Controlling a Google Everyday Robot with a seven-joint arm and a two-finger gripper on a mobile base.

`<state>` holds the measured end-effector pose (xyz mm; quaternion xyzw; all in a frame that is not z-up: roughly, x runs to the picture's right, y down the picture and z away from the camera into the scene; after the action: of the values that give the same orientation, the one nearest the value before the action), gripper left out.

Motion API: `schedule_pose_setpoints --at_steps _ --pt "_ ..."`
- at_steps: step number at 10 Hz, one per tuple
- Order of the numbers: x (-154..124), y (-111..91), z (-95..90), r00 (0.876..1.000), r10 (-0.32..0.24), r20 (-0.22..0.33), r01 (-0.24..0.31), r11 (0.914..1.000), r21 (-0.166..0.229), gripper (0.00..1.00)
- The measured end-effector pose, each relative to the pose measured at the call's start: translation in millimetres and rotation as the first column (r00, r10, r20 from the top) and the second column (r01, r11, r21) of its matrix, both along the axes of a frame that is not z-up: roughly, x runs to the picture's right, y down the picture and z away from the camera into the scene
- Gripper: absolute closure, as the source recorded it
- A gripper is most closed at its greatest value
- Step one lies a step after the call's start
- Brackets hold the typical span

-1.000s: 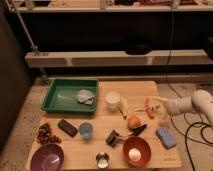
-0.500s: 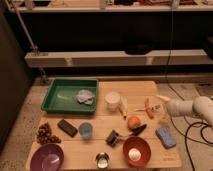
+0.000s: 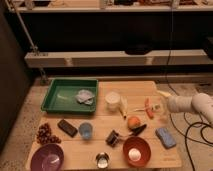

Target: Place fork in table surface

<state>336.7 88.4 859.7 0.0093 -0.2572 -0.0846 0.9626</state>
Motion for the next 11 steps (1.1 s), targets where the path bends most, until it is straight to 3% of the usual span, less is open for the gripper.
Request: schedule_pose_setpoints --at_steps 3,6,11 --pt "-1.3 1.1 -1.2 1.0 -0.001 0.002 0.001 1.0 0.004 0.2" --pt "-5.6 22.9 -9.7 0.993 -0.102 -0.061 0.107 0.9907 0.084 0.2" --pt "-5.2 23.2 -2.9 0.99 -0.103 -0.094 0.116 0.9817 0.151 0.2"
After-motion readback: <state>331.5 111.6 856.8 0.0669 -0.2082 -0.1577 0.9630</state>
